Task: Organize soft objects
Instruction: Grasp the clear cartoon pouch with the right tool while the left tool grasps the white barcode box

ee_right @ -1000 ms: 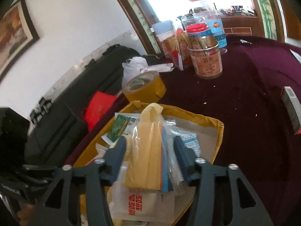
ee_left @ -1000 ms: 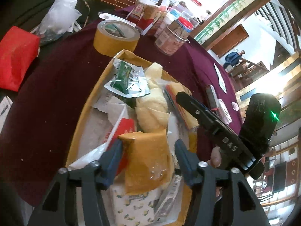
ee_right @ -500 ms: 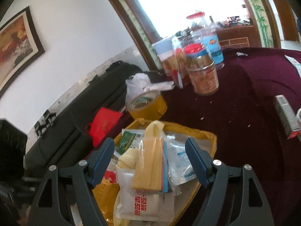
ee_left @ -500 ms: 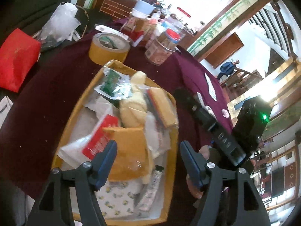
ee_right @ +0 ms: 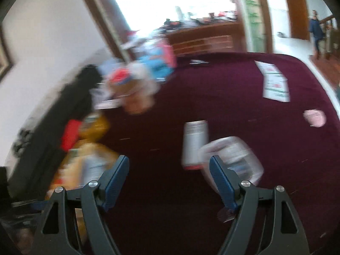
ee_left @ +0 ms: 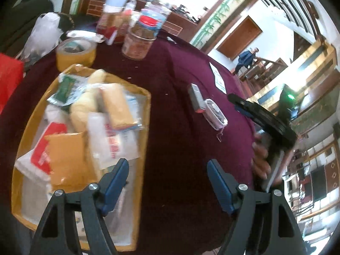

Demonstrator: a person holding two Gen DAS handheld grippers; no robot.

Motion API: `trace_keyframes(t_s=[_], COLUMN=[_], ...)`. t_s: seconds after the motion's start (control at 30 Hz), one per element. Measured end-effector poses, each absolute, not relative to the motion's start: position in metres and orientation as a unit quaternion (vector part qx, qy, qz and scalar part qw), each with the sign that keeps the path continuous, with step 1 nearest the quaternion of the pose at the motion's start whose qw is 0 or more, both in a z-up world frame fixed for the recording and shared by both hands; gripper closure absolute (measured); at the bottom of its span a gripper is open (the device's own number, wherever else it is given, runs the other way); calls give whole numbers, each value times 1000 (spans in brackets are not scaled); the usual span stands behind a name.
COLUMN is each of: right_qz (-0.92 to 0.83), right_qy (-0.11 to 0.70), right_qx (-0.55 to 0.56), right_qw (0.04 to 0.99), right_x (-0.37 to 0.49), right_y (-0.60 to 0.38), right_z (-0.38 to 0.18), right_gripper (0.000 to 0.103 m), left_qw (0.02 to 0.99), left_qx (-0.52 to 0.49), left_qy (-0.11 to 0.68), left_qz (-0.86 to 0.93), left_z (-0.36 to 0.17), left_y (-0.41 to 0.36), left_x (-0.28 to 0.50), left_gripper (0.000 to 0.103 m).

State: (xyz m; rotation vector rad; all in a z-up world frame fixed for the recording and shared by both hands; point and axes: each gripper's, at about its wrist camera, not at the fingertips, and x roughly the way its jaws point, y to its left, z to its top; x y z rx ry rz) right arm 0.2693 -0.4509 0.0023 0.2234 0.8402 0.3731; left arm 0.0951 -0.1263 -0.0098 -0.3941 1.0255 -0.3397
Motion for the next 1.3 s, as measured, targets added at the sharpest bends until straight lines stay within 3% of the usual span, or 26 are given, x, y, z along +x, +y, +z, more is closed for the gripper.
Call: trace_keyframes(t_s=[0.2, 0.53, 0.63, 0.7, 0.8, 0.87, 0.97, 1.0, 1.03, 1.3], right_qz=[98, 122, 96, 114, 138, 135, 165, 168, 161, 166], right_qy=[435, 434, 419, 452, 470, 476, 485, 492, 499, 475], right_qx=[174, 39, 84, 124, 103, 90, 97, 103, 107, 200], right_qw=[878, 892, 899, 876, 866, 865, 853, 848, 845, 841], right_x=[306, 306, 310, 318, 317, 313, 307, 305, 306, 304], right_y=[-507, -465, -483, -489, -475, -468, -465, -466, -468, -510], right_z=[-57, -65, -60, -75, -82, -82, -79, -79, -81, -67], right_gripper=[26, 16, 16, 16, 16, 21, 49, 69, 74, 75], left_qw=[829, 813, 810, 807, 800, 795, 794, 795, 796, 796], left_qx=[-170, -154, -149, -149, -150, -147, -142, -137, -130, -109], left_qy=[507, 536, 543, 548, 559, 568, 576, 576, 578, 588], left_qz=[-163, -168, -166, -164, -157, -154, -135, -132, -129, -96], left_z=[-13, -17, -16, -17, -22, -28, -39, -42, -47, -75], left_y=[-157, -199, -206, -211, -222, -233, -246, -250, -255, -291], left_x=[114, 150, 162, 172, 196, 215, 243, 251, 259, 312], left_gripper=[24, 24, 24, 24, 24, 24, 24, 24, 24, 24])
